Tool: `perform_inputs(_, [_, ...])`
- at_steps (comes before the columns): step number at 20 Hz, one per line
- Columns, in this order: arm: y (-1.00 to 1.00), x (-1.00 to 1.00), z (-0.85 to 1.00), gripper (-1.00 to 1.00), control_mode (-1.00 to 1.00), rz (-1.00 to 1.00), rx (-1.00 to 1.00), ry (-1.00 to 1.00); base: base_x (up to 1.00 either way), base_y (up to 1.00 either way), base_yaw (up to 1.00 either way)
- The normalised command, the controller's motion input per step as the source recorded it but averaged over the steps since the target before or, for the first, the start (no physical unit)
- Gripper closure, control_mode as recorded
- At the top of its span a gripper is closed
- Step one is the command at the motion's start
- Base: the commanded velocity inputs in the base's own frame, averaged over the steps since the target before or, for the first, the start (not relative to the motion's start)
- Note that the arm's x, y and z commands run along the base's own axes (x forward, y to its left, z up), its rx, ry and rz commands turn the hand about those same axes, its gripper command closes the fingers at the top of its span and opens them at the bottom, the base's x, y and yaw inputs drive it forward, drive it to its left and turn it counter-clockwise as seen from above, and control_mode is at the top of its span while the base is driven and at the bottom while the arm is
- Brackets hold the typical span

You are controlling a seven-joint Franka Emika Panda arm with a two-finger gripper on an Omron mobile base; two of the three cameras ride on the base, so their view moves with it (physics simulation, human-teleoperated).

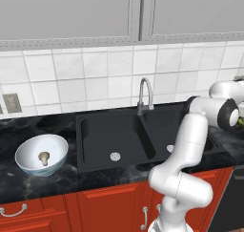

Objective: There is a mixed pile of frozen fruits and vegetables on the counter. Locate all the frozen vegetables and place the items in a bowl on the counter. Take all the frozen fruits and defrost them in a running sink.

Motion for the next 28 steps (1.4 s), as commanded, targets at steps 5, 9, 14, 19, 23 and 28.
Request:
perform_inputs(5, [0.44,-0.08,0.65,1.0,-1.0,0.0,-0.06,-0.04,0.0,0.0,0.0])
perform_inputs(9, [0.59,-0.13,0.47,1.0,-1.0,0.0,-0.08,-0.05,0.0,0.0,0.0])
perform_inputs(14, [0.72,-0.54,0.18,1.0,-1.0,0.0,-0.06,-0.02,0.0,0.0,0.0])
perform_inputs(19, [0.69,-0.74,0.28,1.0,-1.0,0.0,-0.07,0.0,0.0,0.0,0.0])
perform_inputs(23, [0.67,-0.54,0.33,1.0,-1.0,0.0,-0.09,0.0,0.0,0.0,0.0])
perform_inputs(28, [0.69,-0.5,0.25,1.0,-1.0,0.0,-0.08,0.0,0.0,0.0,0.0])
